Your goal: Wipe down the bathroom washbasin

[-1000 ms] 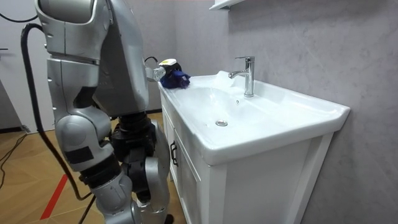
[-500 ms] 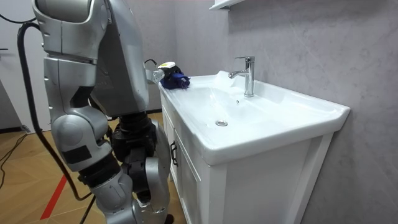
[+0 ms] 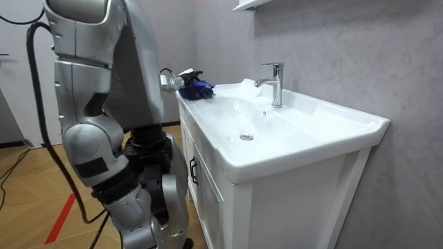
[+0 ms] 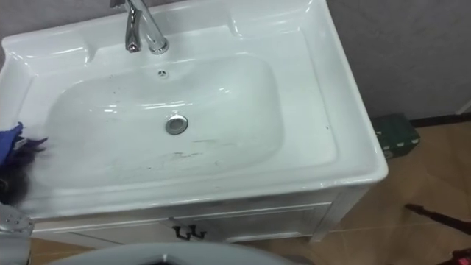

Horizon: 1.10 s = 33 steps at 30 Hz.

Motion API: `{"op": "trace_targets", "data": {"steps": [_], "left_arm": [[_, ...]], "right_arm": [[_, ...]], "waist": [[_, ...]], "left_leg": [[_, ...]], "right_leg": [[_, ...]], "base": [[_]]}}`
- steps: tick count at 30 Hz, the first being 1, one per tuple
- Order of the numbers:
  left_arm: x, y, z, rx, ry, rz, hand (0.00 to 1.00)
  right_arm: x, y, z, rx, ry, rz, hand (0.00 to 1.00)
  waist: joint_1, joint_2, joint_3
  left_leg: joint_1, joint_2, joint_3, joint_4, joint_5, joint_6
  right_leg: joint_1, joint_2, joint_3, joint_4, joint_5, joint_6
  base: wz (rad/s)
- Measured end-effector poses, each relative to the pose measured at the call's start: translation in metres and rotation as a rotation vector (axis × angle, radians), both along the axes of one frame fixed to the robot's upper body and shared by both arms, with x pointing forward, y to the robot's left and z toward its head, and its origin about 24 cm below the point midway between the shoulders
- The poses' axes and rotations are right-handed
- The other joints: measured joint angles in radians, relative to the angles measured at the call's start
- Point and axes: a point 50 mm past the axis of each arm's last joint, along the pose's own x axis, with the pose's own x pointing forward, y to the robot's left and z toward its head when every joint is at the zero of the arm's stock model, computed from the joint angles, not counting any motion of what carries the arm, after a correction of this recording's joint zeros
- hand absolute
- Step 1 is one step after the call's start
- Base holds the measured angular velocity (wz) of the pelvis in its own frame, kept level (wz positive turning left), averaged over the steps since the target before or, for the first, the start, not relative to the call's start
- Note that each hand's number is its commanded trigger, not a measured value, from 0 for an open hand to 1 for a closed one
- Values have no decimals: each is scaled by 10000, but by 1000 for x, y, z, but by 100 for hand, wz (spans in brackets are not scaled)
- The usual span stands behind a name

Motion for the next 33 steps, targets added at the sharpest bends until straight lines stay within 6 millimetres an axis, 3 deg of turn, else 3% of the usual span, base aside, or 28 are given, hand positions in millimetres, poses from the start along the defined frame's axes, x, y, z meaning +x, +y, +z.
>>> {"op": "trace_targets", "data": {"steps": [12, 23, 33], "left_arm": [[20, -14, 16, -622, -1213, -1062, 0], [43, -29, 69, 84, -3403, -2465, 0], [45, -30, 73, 157, -3616, -2657, 0]], "right_arm": [[9, 5, -4, 247, -166, 138, 0], [9, 11, -5, 606, -50, 508, 0], [10, 11, -5, 593, -25, 775, 0]], "waist": [[-68, -32, 18], [-54, -41, 28], [-64, -55, 32]], "left_leg": [[-127, -36, -3, 12, -18, 26], [-76, -34, 28, -10, -34, 30], [43, -11, 183, -52, -41, 39]], "right_leg": [[-36, 1, 18, -133, 50, 82], [-42, 1, 176, -134, 52, 85], [-18, 4, 386, -126, 54, 84]], "base": [[0], [-3], [-6]]}}
